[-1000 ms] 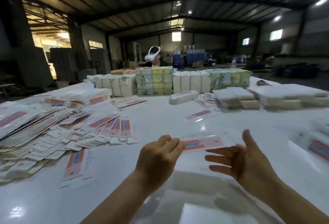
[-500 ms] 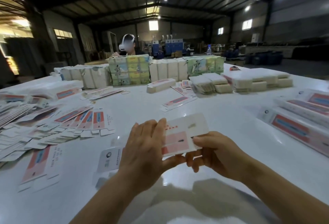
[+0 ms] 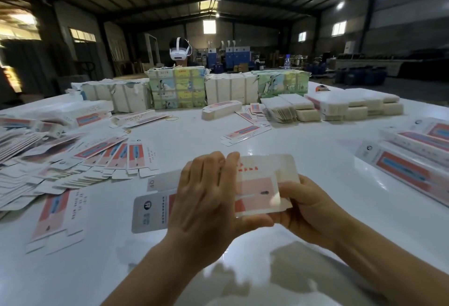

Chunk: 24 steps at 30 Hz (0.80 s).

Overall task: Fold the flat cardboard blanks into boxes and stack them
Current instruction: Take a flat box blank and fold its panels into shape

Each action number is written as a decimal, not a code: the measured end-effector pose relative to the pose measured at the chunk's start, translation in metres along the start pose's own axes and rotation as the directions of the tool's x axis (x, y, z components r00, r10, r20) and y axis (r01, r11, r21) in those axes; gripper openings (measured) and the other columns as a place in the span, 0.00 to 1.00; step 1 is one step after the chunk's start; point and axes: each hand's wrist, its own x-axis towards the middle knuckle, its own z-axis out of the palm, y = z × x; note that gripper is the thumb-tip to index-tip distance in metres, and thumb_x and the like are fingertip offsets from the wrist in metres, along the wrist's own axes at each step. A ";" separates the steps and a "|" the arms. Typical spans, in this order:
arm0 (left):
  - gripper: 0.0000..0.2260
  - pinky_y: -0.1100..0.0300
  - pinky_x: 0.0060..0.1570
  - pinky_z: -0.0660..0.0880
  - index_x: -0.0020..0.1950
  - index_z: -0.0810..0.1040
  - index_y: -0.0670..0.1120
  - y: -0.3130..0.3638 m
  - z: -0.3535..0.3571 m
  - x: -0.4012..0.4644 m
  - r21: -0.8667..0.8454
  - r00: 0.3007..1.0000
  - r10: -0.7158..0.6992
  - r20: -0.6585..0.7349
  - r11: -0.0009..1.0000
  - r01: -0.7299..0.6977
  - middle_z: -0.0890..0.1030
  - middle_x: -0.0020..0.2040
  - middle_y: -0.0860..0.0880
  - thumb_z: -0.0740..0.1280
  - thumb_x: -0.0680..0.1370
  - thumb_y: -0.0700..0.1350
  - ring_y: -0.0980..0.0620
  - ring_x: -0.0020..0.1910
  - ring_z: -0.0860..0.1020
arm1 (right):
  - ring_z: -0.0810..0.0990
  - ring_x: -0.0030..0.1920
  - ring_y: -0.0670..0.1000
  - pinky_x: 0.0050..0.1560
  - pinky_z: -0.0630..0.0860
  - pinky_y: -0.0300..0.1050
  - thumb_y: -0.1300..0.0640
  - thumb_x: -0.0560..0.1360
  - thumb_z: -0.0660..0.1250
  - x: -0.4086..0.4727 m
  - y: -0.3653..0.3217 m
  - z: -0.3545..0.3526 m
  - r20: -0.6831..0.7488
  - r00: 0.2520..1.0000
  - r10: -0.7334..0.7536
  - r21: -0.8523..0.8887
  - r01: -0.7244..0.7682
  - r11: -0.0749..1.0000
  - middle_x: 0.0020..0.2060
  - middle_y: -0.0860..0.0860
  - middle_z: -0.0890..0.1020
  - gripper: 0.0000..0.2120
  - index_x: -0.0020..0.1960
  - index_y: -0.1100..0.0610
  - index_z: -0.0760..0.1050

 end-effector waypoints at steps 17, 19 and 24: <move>0.32 0.57 0.26 0.71 0.44 0.76 0.43 0.000 -0.010 0.006 0.052 0.996 0.072 0.052 0.996 -0.074 0.77 0.36 0.47 0.54 0.69 0.72 0.48 0.30 0.73 | 0.70 0.22 0.52 0.22 0.67 0.39 0.62 0.65 0.62 -0.006 -0.008 -0.005 -0.161 0.984 0.071 -0.437 -0.136 0.889 0.26 0.58 0.76 0.09 0.32 0.62 0.80; 0.32 0.57 0.24 0.71 0.45 0.74 0.45 -0.001 -0.010 0.004 0.016 0.992 -0.001 0.129 1.000 -0.001 0.76 0.35 0.48 0.52 0.69 0.72 0.49 0.29 0.72 | 0.70 0.22 0.52 0.21 0.67 0.38 0.61 0.67 0.62 -0.005 -0.008 -0.002 -0.208 0.972 0.110 -0.393 -0.186 0.901 0.26 0.57 0.76 0.09 0.31 0.60 0.79; 0.32 0.58 0.35 0.67 0.52 0.61 0.55 -0.014 -0.001 0.001 0.082 0.934 -0.253 0.252 0.967 0.239 0.73 0.47 0.56 0.36 0.64 0.74 0.53 0.41 0.72 | 0.78 0.30 0.48 0.28 0.74 0.41 0.63 0.75 0.66 -0.003 -0.004 -0.003 -0.532 0.748 -0.397 -0.506 0.096 0.857 0.31 0.50 0.80 0.04 0.48 0.56 0.76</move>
